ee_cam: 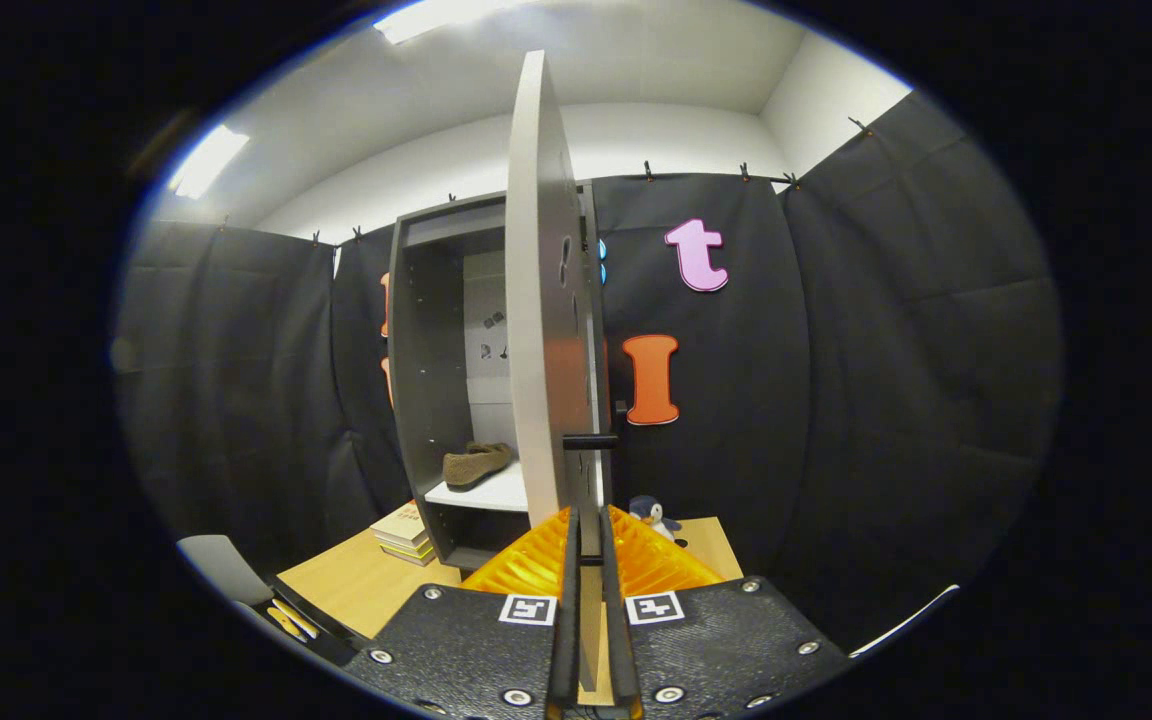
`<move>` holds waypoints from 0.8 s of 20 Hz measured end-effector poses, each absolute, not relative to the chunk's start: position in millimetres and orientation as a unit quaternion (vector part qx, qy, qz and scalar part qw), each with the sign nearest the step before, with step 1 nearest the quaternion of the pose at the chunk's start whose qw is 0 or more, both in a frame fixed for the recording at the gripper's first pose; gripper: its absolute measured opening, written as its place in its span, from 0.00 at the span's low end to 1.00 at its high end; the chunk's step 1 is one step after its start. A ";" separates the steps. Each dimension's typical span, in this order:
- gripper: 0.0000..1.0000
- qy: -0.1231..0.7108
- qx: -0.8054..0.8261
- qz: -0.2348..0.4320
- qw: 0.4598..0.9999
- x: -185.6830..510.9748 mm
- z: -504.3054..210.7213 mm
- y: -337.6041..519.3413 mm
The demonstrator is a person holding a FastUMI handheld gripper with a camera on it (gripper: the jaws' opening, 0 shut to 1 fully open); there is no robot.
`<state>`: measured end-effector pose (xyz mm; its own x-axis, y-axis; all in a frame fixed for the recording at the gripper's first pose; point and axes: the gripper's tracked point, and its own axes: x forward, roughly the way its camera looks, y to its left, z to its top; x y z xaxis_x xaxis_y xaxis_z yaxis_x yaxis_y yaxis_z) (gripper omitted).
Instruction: Open the shoe cabinet door, grab the shoes and put them into the shoe cabinet, then close the shoe cabinet door.
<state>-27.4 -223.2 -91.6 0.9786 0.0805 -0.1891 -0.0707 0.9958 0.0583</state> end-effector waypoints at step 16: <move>0.70 0.138 0.047 0.067 0.987 -36.6 -160.1 -70.3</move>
<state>-36.6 -70.3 -160.1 0.9530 0.1455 -0.2657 -0.1194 0.9865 0.1120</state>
